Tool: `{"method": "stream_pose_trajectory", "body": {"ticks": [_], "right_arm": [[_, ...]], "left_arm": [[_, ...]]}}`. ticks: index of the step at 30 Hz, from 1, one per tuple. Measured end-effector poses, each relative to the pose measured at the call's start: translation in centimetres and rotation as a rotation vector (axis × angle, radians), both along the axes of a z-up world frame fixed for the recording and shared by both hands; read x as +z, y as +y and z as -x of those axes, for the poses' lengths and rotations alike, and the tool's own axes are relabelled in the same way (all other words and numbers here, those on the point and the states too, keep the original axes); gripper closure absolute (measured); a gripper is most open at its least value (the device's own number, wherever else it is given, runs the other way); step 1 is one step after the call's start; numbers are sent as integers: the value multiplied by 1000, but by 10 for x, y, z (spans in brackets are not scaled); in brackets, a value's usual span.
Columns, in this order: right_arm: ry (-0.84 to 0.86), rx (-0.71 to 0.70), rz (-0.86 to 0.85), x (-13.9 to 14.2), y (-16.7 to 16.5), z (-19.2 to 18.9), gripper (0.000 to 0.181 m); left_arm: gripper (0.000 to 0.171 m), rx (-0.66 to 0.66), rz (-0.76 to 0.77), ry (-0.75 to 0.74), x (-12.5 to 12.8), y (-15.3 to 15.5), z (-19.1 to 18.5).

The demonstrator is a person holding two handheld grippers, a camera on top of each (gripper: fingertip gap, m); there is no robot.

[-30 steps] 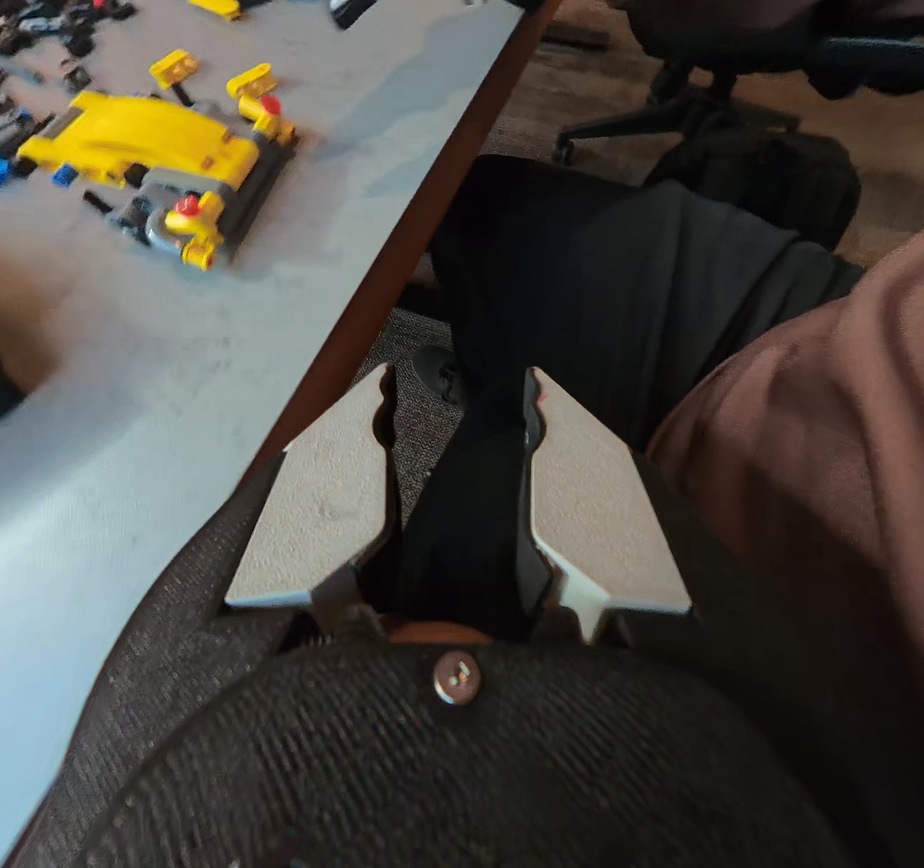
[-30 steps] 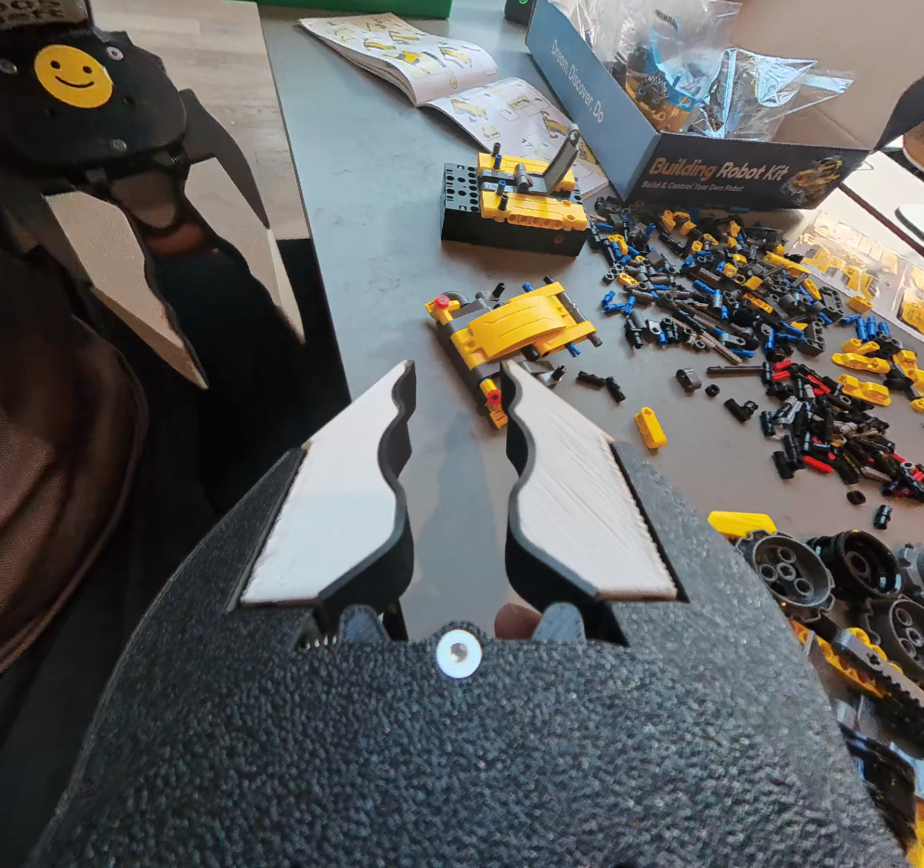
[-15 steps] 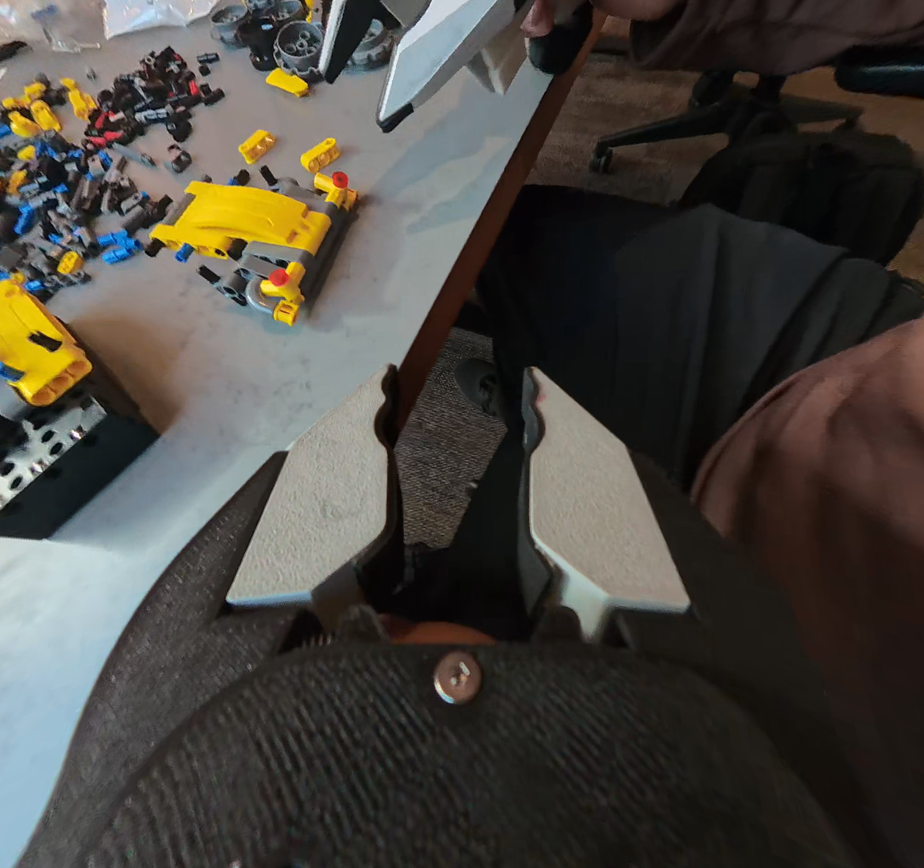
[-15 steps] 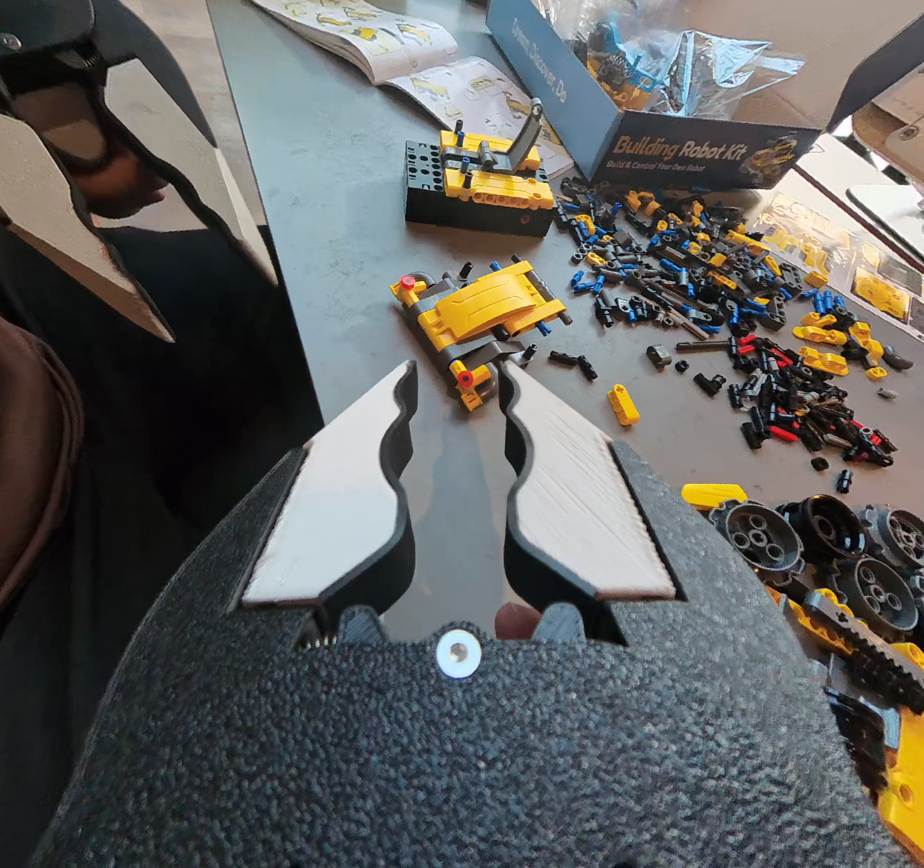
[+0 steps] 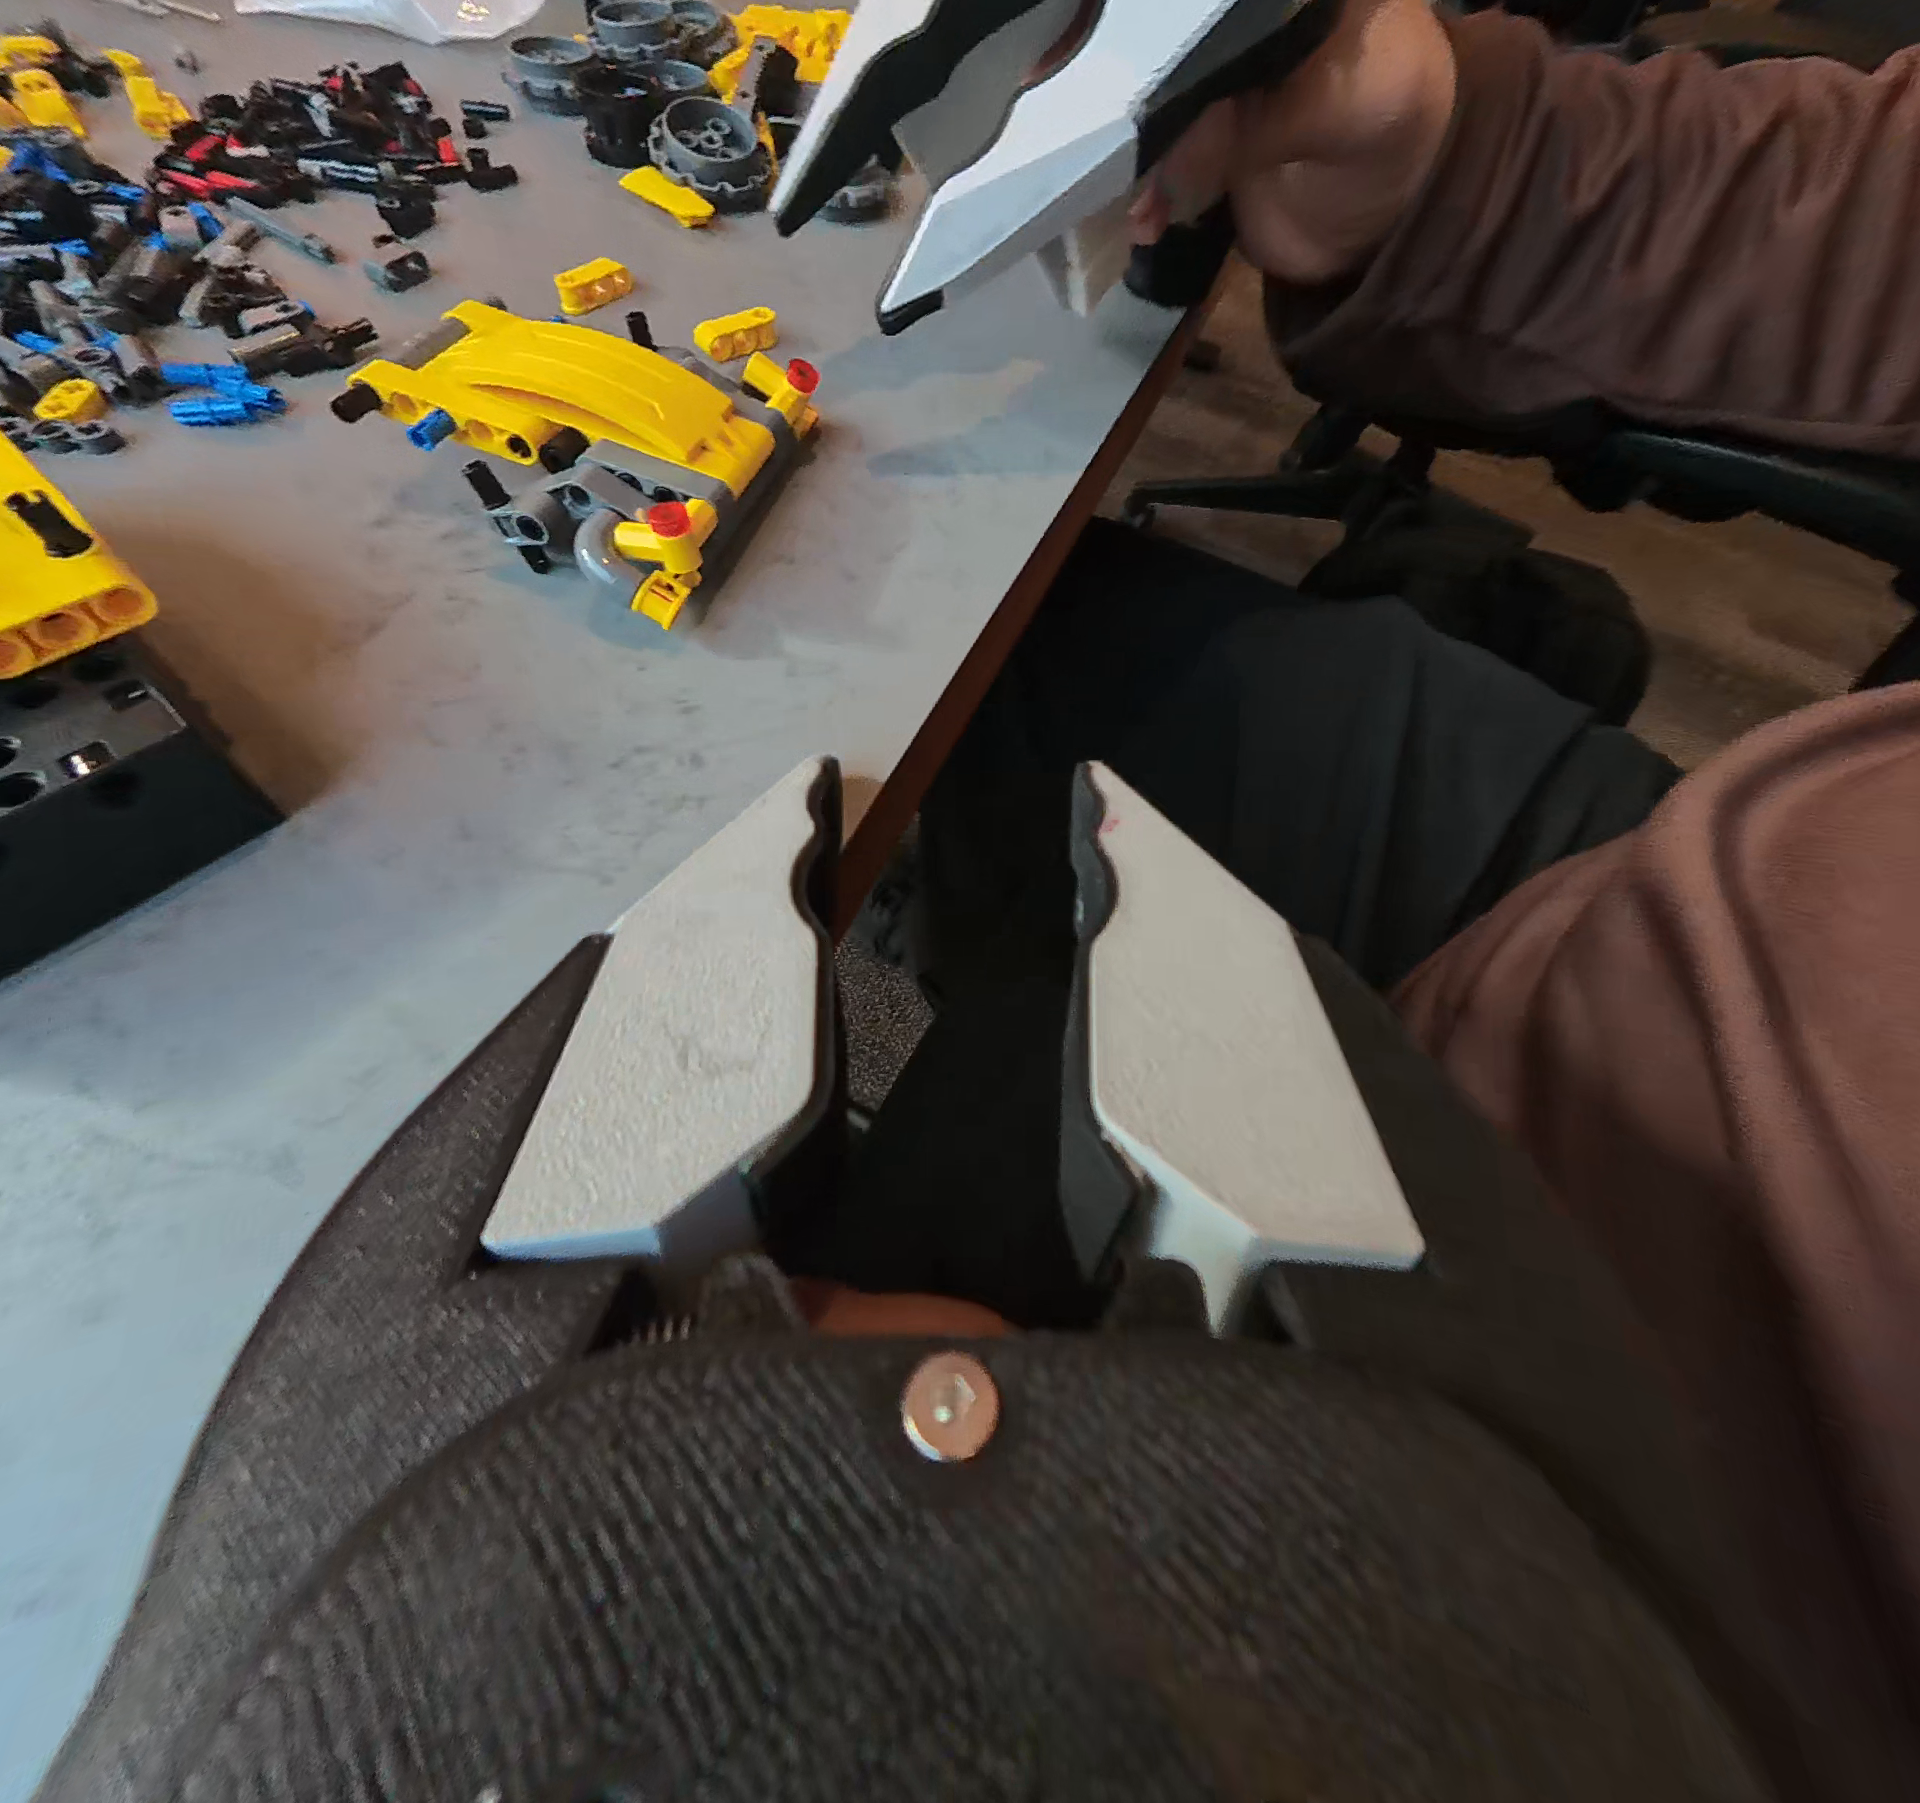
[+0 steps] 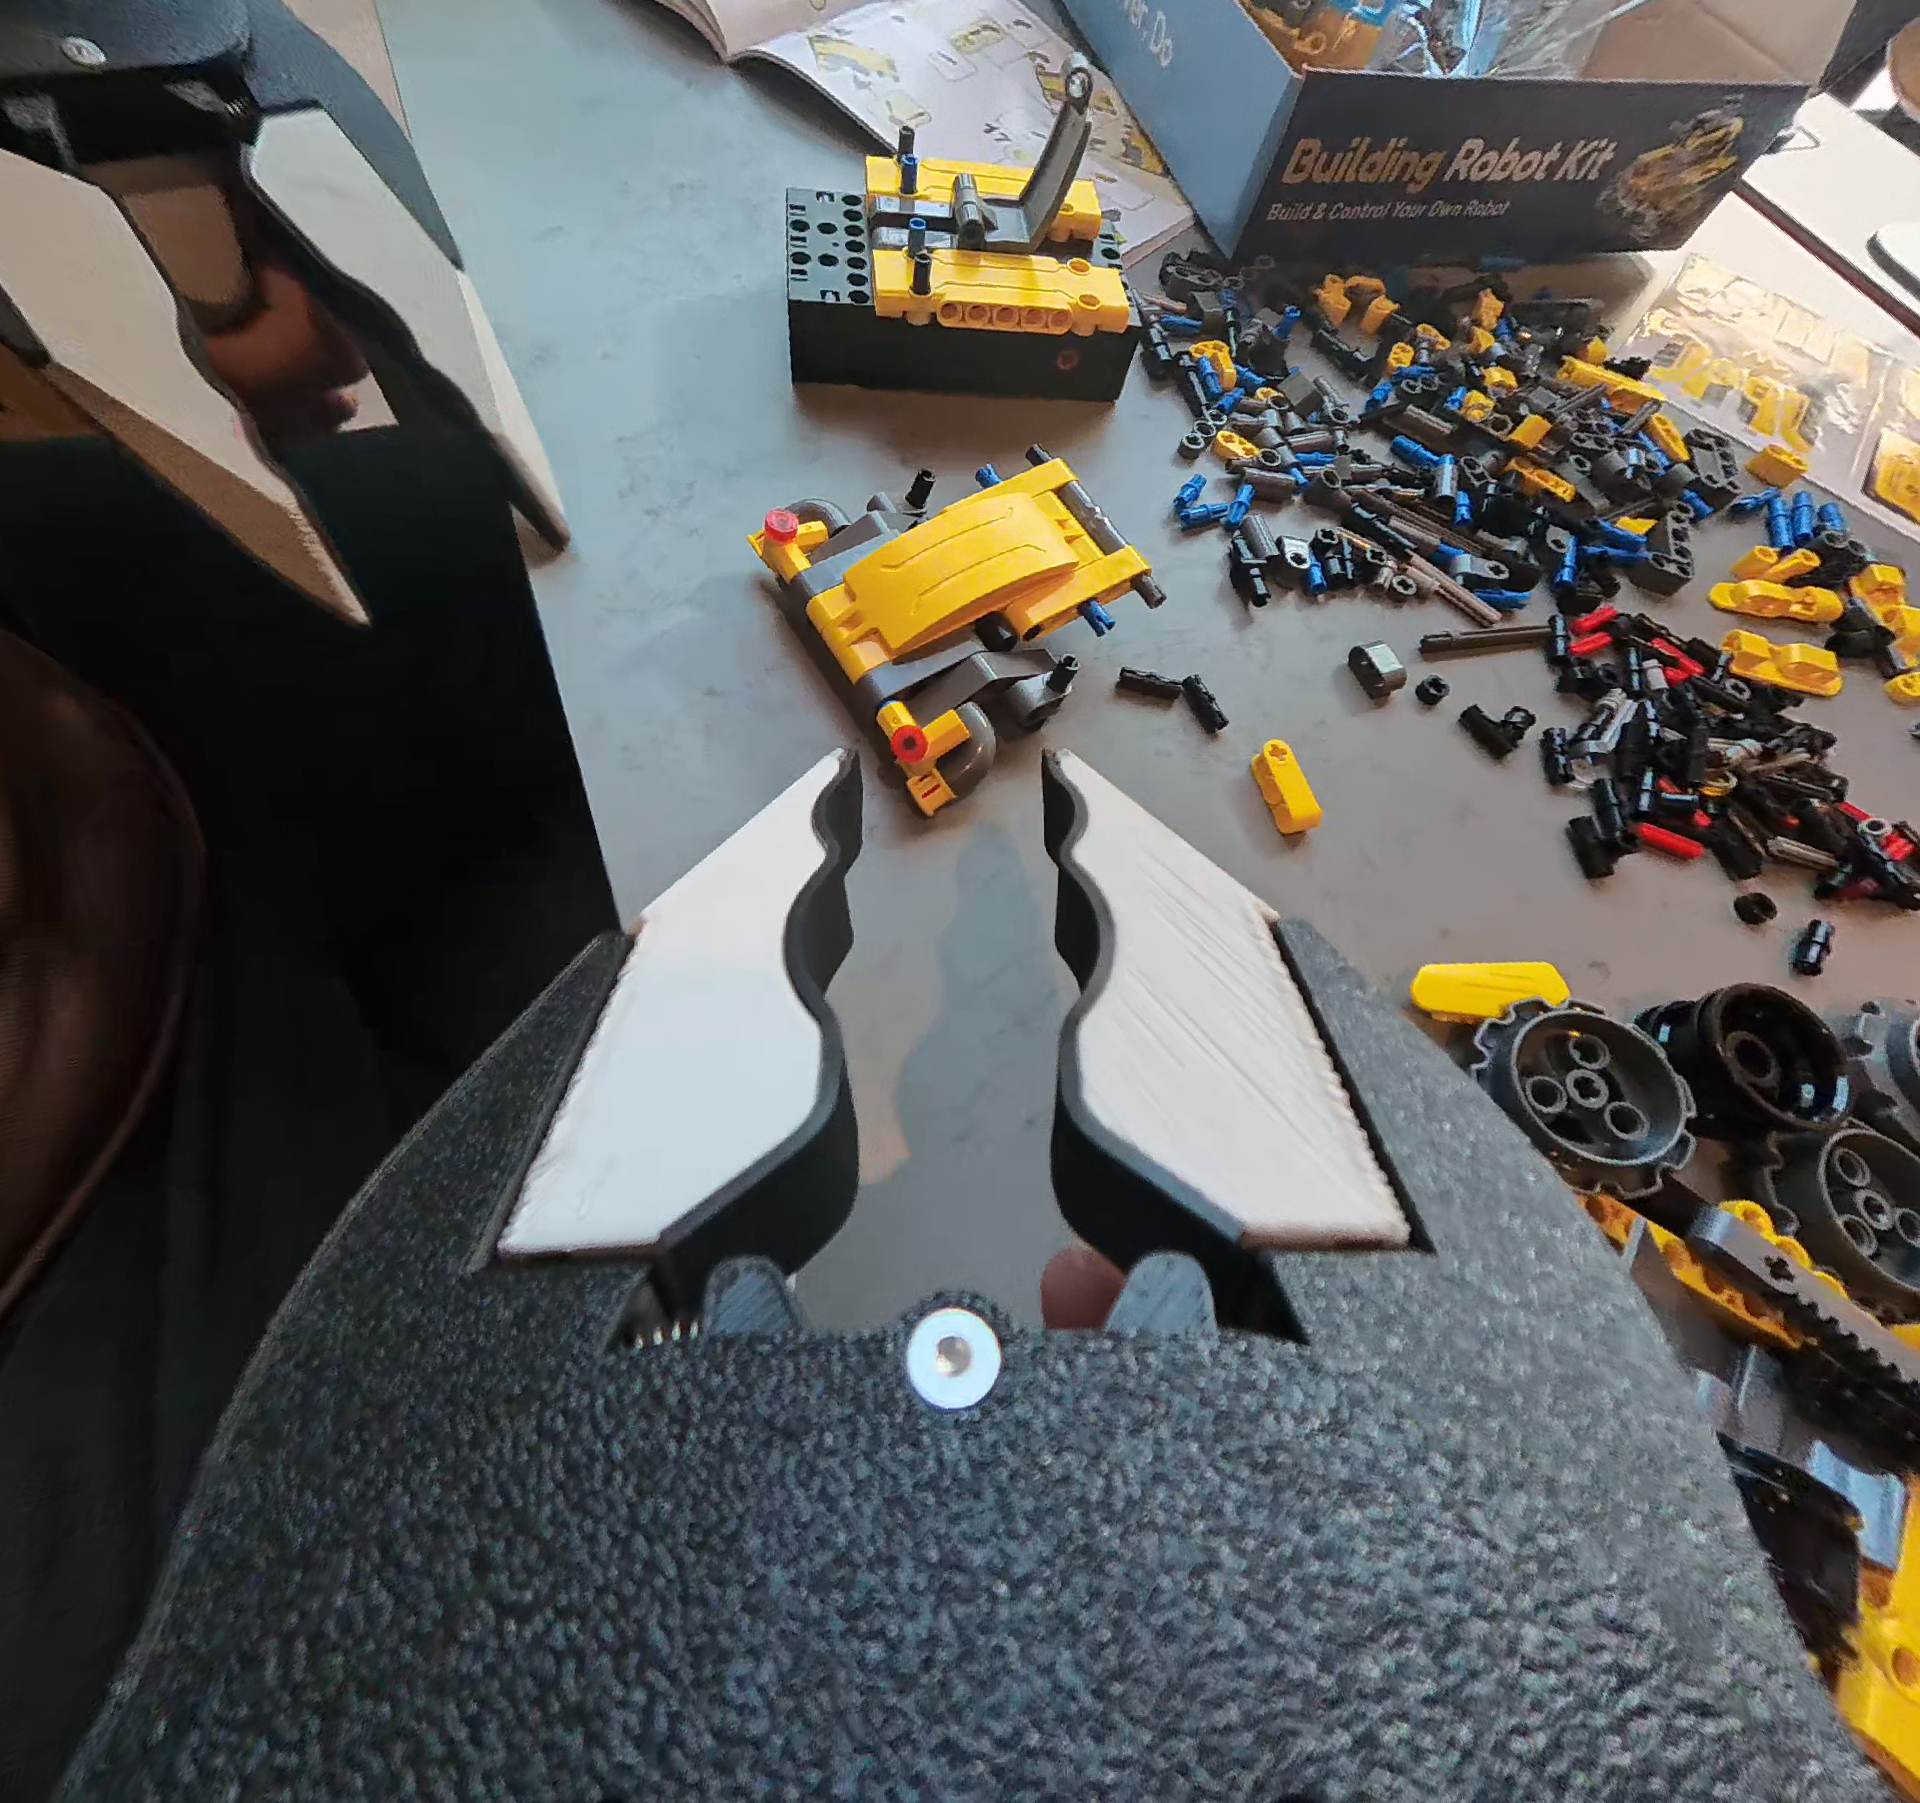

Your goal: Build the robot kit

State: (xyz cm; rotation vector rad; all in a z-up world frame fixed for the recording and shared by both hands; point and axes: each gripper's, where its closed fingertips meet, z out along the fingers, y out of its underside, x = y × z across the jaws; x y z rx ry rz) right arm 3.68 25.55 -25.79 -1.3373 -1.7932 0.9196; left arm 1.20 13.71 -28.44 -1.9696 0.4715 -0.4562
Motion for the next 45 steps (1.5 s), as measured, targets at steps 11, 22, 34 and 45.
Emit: {"method": "stream_pose_trajectory", "body": {"ticks": [11, 22, 34, 45], "right_arm": [[-6, 18, 6, -1, 6, 10, 150], [-24, 32, -19, -4, 3, 11, 148], [-43, 25, -25, -8, 4, 12, 148], [-45, 35, -36, -9, 2, 11, 147]], "left_arm": [[130, -45, -22, -17, 1, -3, -2], [131, -56, -40, 33, -2, -4, -5], [131, -66, -52, 73, -3, -7, -7], [131, 131, -179, 51, 43, 5, 34]]}}
